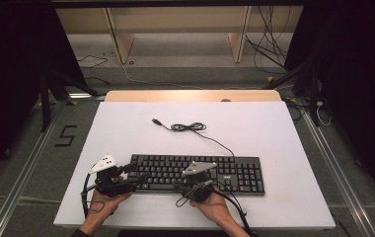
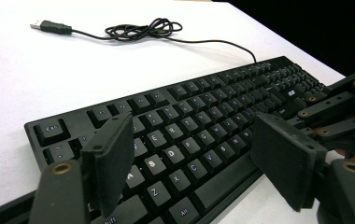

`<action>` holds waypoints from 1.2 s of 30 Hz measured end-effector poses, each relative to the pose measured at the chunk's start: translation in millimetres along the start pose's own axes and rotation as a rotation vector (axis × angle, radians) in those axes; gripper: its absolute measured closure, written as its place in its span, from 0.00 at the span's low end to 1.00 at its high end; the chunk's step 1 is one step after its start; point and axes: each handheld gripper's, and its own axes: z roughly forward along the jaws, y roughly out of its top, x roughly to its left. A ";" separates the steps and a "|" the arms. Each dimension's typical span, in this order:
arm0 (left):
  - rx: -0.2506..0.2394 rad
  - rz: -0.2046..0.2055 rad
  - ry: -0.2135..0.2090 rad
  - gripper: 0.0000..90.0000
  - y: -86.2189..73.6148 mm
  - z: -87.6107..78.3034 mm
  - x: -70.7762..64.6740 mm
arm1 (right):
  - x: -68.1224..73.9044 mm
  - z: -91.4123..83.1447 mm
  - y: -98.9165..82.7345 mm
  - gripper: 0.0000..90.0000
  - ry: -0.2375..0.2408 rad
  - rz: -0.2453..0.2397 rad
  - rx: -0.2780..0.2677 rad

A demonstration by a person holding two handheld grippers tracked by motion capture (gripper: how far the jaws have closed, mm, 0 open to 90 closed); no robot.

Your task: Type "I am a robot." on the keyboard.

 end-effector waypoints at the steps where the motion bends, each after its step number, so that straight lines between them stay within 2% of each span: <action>1: -0.001 -0.001 0.001 0.33 0.0 0.2 -0.1 | -0.3 -0.7 0.0 0.90 0.002 -0.003 -0.005; 8: -0.002 -0.006 0.003 0.33 0.5 0.9 0.5 | -3.1 -8.2 1.2 0.79 0.012 -0.001 -0.031; 18: 0.012 -0.009 0.012 0.33 1.5 6.0 -0.5 | -12.2 -21.9 4.7 0.62 0.009 0.033 -0.078; 26: 0.023 -0.017 0.009 0.33 3.2 9.1 1.7 | -15.6 -27.0 5.0 0.54 0.008 0.041 -0.089; 36: 0.035 -0.024 0.024 0.34 7.0 15.1 2.8 | -16.9 -31.4 4.4 0.48 -0.004 0.028 -0.099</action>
